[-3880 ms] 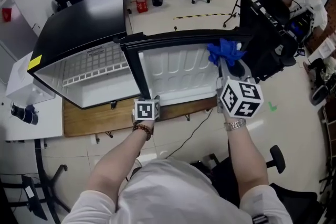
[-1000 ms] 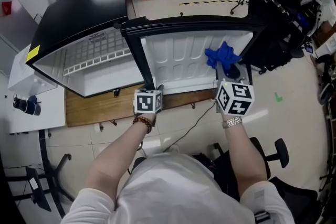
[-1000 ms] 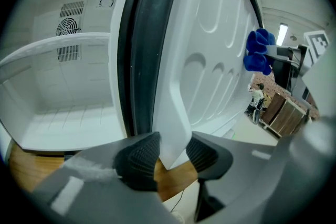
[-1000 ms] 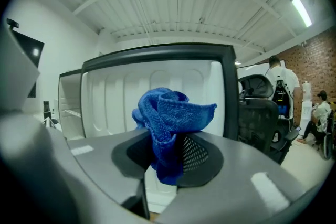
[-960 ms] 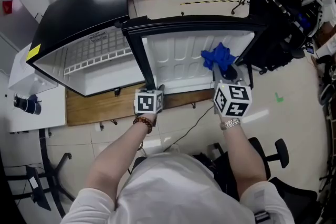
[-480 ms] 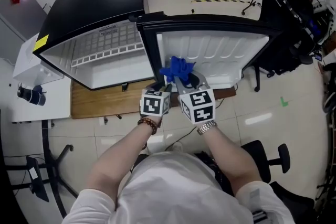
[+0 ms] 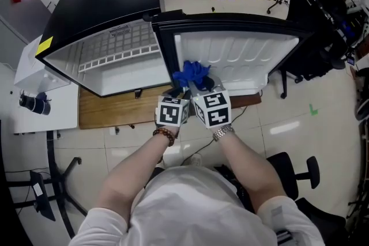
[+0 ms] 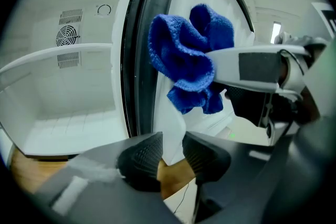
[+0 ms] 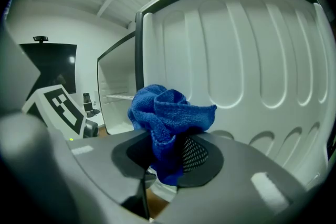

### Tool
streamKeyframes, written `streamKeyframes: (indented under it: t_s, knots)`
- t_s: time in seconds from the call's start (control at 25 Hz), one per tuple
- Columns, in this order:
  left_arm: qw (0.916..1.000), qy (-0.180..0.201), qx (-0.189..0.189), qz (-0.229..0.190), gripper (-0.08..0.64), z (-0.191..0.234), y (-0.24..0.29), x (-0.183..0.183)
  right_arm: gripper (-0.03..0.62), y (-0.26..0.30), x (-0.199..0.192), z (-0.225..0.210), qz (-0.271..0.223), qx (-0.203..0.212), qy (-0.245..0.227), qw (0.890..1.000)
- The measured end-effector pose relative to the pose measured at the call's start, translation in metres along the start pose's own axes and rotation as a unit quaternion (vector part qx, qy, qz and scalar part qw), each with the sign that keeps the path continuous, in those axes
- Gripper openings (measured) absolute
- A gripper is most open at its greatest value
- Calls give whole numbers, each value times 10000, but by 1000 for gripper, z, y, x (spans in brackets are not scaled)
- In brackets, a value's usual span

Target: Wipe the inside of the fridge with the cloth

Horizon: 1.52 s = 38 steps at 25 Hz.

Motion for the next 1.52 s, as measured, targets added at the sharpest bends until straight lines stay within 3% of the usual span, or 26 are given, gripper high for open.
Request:
streamKeyframes:
  t_s: [0.32,0.76,1.52]
  knots:
    - [10000,-24,7,-6,118,1,0,1,106,-8,-8,-23,-17,-351,-4,9994]
    - [9999,-1,81,-88,106,0,-1,4,106,-30,-22,-88,48,-1059,176,9942]
    - [9997,-45,205,-123,104,-1,-1,3,106,-75,-38,-200,175,-2279,414,9726]
Point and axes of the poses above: the fingertips, and each gripper's own axes: y forward along the fingers, z to its left, x out of its top, the point moved 6 cm from there along -y, backward along the fingers, and after that the axes turned 9 degrees about -x, right-handed, at the moved point
